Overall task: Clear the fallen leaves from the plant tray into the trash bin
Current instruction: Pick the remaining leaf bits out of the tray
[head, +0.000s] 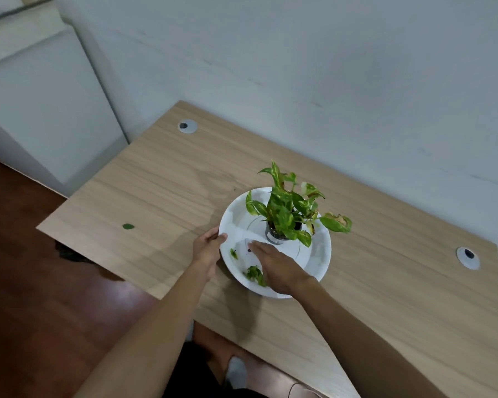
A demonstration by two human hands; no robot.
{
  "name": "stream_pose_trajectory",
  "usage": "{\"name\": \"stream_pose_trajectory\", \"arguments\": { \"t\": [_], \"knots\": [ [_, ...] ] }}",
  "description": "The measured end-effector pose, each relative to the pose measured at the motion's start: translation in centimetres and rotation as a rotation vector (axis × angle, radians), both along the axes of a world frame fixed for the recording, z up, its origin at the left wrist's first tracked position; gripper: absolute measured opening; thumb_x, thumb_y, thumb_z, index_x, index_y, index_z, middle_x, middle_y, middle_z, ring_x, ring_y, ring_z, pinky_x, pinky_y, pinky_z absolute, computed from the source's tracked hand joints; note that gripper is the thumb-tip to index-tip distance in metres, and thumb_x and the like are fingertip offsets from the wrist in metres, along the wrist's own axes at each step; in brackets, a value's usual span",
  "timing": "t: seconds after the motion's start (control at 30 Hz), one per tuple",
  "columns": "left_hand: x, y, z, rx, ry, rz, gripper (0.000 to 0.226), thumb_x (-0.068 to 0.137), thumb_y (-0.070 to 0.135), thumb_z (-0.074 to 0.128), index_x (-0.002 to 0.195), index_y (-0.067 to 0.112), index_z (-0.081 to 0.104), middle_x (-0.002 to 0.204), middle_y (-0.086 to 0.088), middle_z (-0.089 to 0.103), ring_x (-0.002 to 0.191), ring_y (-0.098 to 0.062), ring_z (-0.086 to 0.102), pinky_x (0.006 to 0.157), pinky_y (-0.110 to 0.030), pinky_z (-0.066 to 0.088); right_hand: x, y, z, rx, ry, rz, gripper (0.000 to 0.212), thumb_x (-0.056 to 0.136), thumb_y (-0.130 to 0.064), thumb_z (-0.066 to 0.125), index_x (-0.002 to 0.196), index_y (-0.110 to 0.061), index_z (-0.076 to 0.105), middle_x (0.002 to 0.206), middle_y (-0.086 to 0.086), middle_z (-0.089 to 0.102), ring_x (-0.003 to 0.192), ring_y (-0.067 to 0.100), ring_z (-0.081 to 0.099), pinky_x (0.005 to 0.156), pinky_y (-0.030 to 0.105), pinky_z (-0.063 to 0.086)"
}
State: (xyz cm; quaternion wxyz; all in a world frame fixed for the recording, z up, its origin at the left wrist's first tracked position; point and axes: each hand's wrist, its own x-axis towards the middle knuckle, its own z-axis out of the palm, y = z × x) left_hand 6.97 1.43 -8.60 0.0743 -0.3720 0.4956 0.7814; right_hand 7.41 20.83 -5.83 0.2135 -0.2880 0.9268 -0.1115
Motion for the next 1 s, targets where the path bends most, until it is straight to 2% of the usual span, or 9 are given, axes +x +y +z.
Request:
{"name": "stream_pose_trajectory", "arguments": {
  "t": [0.07,0.17,0.3,0.37,0.43,0.53,0.67,0.87,1.0],
  "knots": [
    [-0.1,0.0,-0.1,-0.003,-0.009,-0.004,0.031,0.089,-0.002,0.064,0.119,0.002,0.064,0.101,-0.011,0.071,0.085,-0.024,0.067,0.086,-0.043,0.056,0.0,-0.6,-0.8,0.037,0.034,0.042,0.078,0.086,0.005,0.049,0.153,-0.011,0.013,0.162,0.005,0.011,0.148,0.023,0.013,0.115,0.042,0.03],
    [-0.1,-0.2,-0.2,0.002,-0.01,-0.012,0.033,0.088,-0.001,0.064,0.122,0.001,0.063,0.102,-0.011,0.071,0.083,-0.022,0.067,0.078,-0.037,0.057,1.1,-0.8,-1.4,0.045,0.057,0.081,0.074,0.086,0.004,0.05,0.152,-0.007,0.017,0.162,0.012,0.008,0.149,0.027,0.009,0.119,0.038,0.02],
    [-0.1,-0.2,-0.3,0.004,-0.004,-0.02,0.033,0.088,0.0,0.065,0.121,0.002,0.063,0.097,-0.008,0.071,0.082,-0.02,0.067,0.074,-0.034,0.057,3.2,0.4,-1.3,-0.038,0.03,0.082,0.065,0.086,0.004,0.053,0.146,-0.012,0.036,0.158,0.011,0.025,0.144,0.029,0.027,0.114,0.04,0.032],
    [0.0,-0.2,-0.4,0.003,-0.006,-0.019,0.033,0.088,0.002,0.067,0.12,0.002,0.064,0.1,-0.01,0.071,0.084,-0.022,0.067,0.076,-0.036,0.057,2.8,0.3,-0.9,-0.057,0.022,0.022,0.067,0.086,0.004,0.051,0.148,-0.014,0.033,0.155,0.009,0.032,0.14,0.029,0.034,0.11,0.042,0.037],
    [0.1,-0.3,-0.4,-0.008,-0.019,-0.019,0.031,0.087,0.003,0.068,0.118,0.004,0.065,0.1,-0.011,0.072,0.086,-0.024,0.068,0.077,-0.038,0.058,1.3,-0.8,-0.3,-0.042,0.053,-0.028,0.071,0.086,0.003,0.051,0.15,-0.016,0.028,0.157,0.008,0.03,0.14,0.029,0.033,0.108,0.044,0.038],
    [0.0,-0.3,-0.4,-0.014,-0.031,-0.014,0.027,0.086,0.004,0.07,0.113,0.006,0.066,0.095,-0.011,0.073,0.086,-0.026,0.069,0.075,-0.037,0.059,-0.6,-3.1,-0.3,-0.022,0.096,0.064,0.071,0.085,0.002,0.056,0.15,-0.011,0.029,0.157,0.011,0.027,0.141,0.03,0.03,0.108,0.044,0.037],
    [-0.1,-0.2,-0.7,-0.034,-0.032,-0.011,0.023,0.087,0.004,0.069,0.109,0.006,0.067,0.091,-0.009,0.072,0.081,-0.024,0.069,0.075,-0.037,0.059,-0.8,-3.6,-1.1,0.041,0.077,0.267,0.073,0.082,0.001,0.059,0.148,-0.003,0.027,0.152,0.017,0.034,0.133,0.037,0.04,0.094,0.049,0.046],
    [0.0,-0.1,-1.0,-0.048,-0.028,-0.005,0.023,0.086,0.006,0.07,0.109,0.008,0.067,0.09,-0.004,0.072,0.085,-0.022,0.068,0.085,-0.043,0.057,0.8,0.9,-1.2,0.1,0.065,0.404,0.059,0.088,-0.002,0.056,0.144,-0.013,0.037,0.153,0.006,0.035,0.133,0.029,0.038,0.086,0.047,0.052],
    [0.0,0.1,-0.6,-0.052,-0.028,0.011,0.017,0.087,0.005,0.069,0.103,0.011,0.066,0.09,-0.005,0.072,0.081,-0.02,0.068,0.077,-0.037,0.058,-0.2,1.0,-0.8,0.119,0.087,0.476,0.057,0.084,0.004,0.057,0.137,-0.011,0.045,0.145,0.008,0.04,0.123,0.03,0.041,0.067,0.044,0.055]
  ]
}}
